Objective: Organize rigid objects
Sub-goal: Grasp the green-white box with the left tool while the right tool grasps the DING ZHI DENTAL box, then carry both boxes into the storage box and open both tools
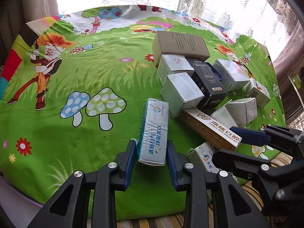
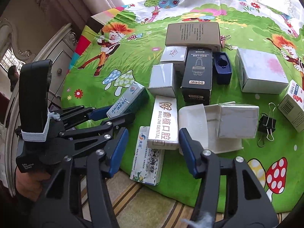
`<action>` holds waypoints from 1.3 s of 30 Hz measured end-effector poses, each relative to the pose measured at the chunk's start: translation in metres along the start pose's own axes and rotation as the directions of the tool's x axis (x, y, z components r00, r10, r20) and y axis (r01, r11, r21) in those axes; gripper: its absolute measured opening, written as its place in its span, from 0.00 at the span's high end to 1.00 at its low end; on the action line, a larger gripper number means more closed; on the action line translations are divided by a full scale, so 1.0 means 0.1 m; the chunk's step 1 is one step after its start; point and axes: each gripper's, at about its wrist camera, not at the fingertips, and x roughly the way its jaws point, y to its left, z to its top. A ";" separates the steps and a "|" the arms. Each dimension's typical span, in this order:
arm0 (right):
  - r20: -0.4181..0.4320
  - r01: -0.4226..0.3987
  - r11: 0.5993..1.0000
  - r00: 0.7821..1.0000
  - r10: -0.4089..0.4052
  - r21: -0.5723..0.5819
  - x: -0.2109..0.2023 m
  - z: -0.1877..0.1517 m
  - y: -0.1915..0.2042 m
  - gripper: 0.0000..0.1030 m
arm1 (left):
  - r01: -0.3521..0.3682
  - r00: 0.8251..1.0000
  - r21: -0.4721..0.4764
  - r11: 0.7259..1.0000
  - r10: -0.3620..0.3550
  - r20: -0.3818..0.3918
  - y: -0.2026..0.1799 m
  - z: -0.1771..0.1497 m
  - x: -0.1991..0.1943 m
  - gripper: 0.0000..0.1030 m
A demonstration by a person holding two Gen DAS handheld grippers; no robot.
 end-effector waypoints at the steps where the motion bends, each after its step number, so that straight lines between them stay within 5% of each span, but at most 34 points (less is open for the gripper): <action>1: -0.004 0.004 1.000 1.000 -0.004 -0.001 0.01 0.00 0.00 0.50 | 0.001 1.000 0.000 1.000 -0.001 0.000 0.00 -0.01 0.00 0.68; 5: -0.015 0.028 1.000 0.999 -0.028 -0.008 0.05 0.00 0.01 0.62 | -0.003 1.000 -0.004 1.000 0.003 0.010 0.01 -0.01 -0.02 0.69; 24: 0.045 -0.008 0.999 0.999 0.010 -0.048 -0.31 -0.26 0.36 0.63 | -0.018 0.995 -0.145 0.989 0.032 0.094 0.26 -0.42 -0.60 0.71; 39: 0.022 -0.128 0.976 0.991 0.134 -0.177 -0.44 -0.52 1.18 0.63 | -0.091 0.969 -0.364 0.927 0.168 0.184 0.94 -1.19 -1.54 0.71</action>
